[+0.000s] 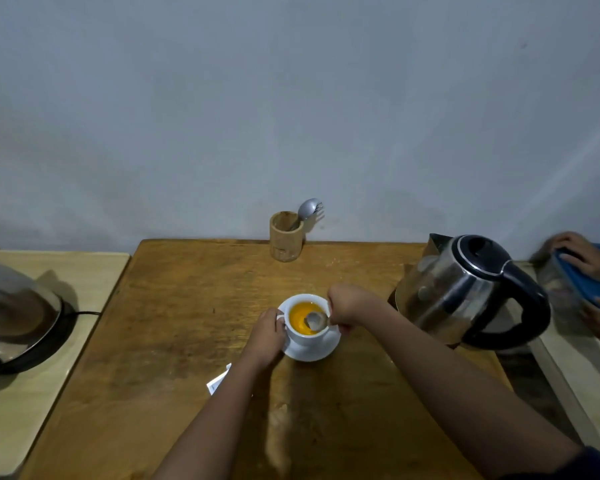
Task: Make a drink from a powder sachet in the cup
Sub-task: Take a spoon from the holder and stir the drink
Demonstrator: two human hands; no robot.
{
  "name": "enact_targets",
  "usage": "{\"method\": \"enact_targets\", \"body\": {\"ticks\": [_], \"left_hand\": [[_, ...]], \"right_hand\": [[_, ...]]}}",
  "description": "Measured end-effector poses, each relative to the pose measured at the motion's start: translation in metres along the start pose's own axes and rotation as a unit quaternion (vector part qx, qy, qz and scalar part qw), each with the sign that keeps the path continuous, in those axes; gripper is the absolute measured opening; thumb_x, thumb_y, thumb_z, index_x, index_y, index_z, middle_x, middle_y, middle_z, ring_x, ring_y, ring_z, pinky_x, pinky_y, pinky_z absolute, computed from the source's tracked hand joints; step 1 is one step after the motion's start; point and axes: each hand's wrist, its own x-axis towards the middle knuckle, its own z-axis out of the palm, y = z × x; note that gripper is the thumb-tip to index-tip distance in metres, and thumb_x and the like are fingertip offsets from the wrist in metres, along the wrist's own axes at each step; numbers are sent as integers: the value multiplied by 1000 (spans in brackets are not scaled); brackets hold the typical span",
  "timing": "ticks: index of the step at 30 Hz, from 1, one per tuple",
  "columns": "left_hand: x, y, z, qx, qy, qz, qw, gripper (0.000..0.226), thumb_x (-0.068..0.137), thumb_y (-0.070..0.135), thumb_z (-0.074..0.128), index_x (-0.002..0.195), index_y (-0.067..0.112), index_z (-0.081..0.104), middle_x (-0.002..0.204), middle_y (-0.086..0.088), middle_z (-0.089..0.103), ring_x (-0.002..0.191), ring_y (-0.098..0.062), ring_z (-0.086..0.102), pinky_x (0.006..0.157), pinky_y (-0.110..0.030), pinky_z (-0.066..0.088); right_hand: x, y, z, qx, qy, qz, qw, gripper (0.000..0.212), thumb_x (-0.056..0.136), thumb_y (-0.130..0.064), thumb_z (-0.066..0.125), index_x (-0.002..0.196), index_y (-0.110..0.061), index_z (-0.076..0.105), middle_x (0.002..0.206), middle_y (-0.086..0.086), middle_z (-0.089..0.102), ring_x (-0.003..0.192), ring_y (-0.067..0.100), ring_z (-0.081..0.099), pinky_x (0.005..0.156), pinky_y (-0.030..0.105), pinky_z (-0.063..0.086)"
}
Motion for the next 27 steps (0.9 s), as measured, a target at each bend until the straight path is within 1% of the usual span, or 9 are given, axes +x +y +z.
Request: {"method": "enact_targets", "body": {"ticks": [3,5,8,11,14,17,20,23,27], "left_hand": [[-1,1,0,-5,-3,-6,1000,22,95,18,36,102,8,55,107,-15,59,89,-21,51,75,-29,37],[-1,0,0,-3,-6,-5,1000,22,96,19,36,102,9,55,107,-14,58,89,-21,51,75,-29,37],[-1,1,-1,-3,-5,-6,1000,23,96,19,36,104,9,55,108,-13,58,91,-21,51,77,-30,38],[-3,2,1,-6,7,-7,1000,24,96,18,36,106,8,55,110,-14,58,92,-21,51,78,-29,37],[-4,3,3,-12,18,-14,1000,24,96,18,37,107,7,55,111,-15,57,94,-22,51,78,-28,37],[-4,3,3,-10,21,-11,1000,23,96,17,37,105,7,55,111,-15,57,94,-22,51,78,-28,36],[-4,2,4,-9,21,-6,1000,23,95,16,37,105,6,55,110,-17,57,91,-21,49,78,-28,36],[-5,3,4,-14,28,-5,1000,23,95,15,37,106,4,55,110,-17,57,91,-21,48,77,-27,35],[-6,3,6,-18,33,-8,999,24,96,15,37,107,5,54,110,-16,56,92,-20,48,77,-28,35]], "right_hand": [[1,-4,7,58,-3,33,998,20,79,-4,62,64,-8,50,47,3,60,48,14,61,53,27,54],[-1,-5,6,85,-6,51,995,17,78,-5,64,64,-5,56,49,3,63,47,13,58,47,22,45],[-2,-3,1,127,-15,62,990,16,79,-2,60,63,-5,56,67,11,67,56,16,61,49,22,43],[0,1,-2,173,-9,55,983,18,77,0,60,60,-7,57,70,12,63,73,23,66,64,28,46],[-3,4,1,266,60,37,961,20,77,-2,62,58,-6,60,61,6,59,62,16,57,63,28,43],[-11,6,11,364,142,-15,920,7,80,-5,64,74,-5,66,63,0,62,61,8,58,61,22,47],[-13,2,28,427,217,-42,877,16,86,-12,63,71,-17,59,64,-2,63,66,14,64,64,24,48],[-10,-1,42,395,283,-61,872,13,90,-14,58,77,-11,57,67,4,60,68,19,58,59,19,42],[-11,-1,47,318,338,-117,878,14,91,-9,55,82,2,58,60,-7,42,57,3,39,50,12,32]]}}
